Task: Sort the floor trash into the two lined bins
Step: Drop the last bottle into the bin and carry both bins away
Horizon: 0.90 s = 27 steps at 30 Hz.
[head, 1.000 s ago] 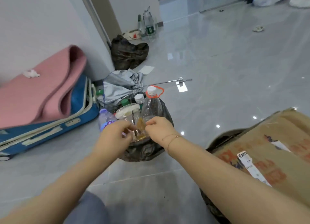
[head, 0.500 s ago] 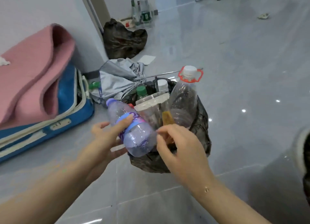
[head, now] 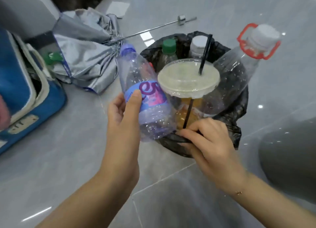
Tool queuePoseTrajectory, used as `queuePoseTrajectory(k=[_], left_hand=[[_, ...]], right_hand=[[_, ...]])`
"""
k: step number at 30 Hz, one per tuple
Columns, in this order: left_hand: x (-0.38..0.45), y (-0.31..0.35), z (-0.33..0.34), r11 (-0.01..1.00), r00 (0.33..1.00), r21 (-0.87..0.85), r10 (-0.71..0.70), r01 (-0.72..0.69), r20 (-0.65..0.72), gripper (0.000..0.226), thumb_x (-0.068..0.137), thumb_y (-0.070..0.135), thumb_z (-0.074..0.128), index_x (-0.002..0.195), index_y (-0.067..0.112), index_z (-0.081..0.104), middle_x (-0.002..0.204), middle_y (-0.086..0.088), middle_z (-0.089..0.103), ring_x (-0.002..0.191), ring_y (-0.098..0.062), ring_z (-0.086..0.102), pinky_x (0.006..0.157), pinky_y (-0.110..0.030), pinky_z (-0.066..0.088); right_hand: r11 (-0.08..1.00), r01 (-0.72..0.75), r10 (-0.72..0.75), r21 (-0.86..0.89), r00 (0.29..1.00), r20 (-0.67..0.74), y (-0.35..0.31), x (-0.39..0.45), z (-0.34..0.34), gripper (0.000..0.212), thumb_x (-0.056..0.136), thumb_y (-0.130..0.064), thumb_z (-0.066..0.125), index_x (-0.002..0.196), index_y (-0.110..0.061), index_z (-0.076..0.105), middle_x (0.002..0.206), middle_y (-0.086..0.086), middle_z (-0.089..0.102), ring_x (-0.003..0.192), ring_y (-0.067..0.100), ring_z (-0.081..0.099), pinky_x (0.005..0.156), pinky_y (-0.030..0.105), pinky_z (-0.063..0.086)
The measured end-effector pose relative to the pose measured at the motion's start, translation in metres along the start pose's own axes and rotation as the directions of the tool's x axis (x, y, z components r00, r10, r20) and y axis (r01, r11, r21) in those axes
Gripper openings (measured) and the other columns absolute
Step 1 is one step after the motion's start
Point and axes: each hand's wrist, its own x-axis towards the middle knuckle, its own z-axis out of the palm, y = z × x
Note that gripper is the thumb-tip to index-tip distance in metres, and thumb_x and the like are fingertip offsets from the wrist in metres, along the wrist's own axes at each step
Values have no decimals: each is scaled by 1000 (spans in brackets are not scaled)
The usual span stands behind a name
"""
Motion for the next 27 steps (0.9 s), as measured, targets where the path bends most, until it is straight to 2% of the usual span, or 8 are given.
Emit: queuePoseTrajectory(k=[3,6,11,14,17,19,21,27], left_hand=[[-4,0,5,997,999,64,-29,31,-32,39,92,44,52,124,22,53,111,2,68,84,-1,68,62,-15,53],[-23,3,1,974,1000,227,-18,23,-21,66,79,70,47,132,31,47,123,3,61,108,-11,63,91,-34,54],[-60,7,0,958,997,278,-69,71,-15,78,89,60,48,153,28,16,156,4,22,140,-4,27,117,-32,28],[-84,5,1,955,947,83,-294,285,132,80,85,46,66,150,23,25,146,-2,45,130,-15,50,109,-39,42],[-108,16,3,855,843,-28,-504,518,188,64,83,17,73,137,17,40,129,-7,60,115,-20,61,95,-32,53],[-116,23,10,799,776,-13,-579,601,250,40,88,5,64,124,13,48,119,-9,62,104,-19,63,81,-24,56],[-118,26,14,740,717,-12,-648,673,256,40,87,11,65,124,10,48,113,-7,64,94,-16,66,77,-23,55],[-125,23,19,600,589,-81,-739,796,328,38,79,23,66,114,16,53,96,0,70,85,-10,68,81,-22,50]], right_hand=[[998,-31,22,51,984,174,6,3,-12,18,86,-14,60,98,-7,71,85,4,58,81,18,48,74,24,27],[990,-133,110,49,937,330,0,-4,-26,23,88,-24,57,101,-12,71,87,1,58,83,16,46,76,21,24],[959,-257,284,-121,876,390,-28,-27,-45,16,82,-19,66,97,-17,71,86,0,59,81,22,50,78,26,30],[881,-412,472,-232,802,367,-45,-45,-63,25,72,-10,72,97,-14,70,95,3,64,91,23,50,86,40,40],[759,-630,619,-161,624,476,-67,-59,-101,45,70,-3,73,114,-8,66,119,11,62,109,32,55,95,42,47],[629,-772,693,-91,503,516,-82,-59,-131,45,77,-5,67,122,-7,62,129,10,56,120,29,50,104,28,36],[481,-877,774,-21,413,480,-91,-60,-150,41,82,0,62,122,-8,60,124,2,54,120,21,48,98,15,29],[-219,-955,870,198,-99,483,-90,-68,-189,30,92,-1,53,120,-9,60,123,6,58,106,14,51,89,25,38]])
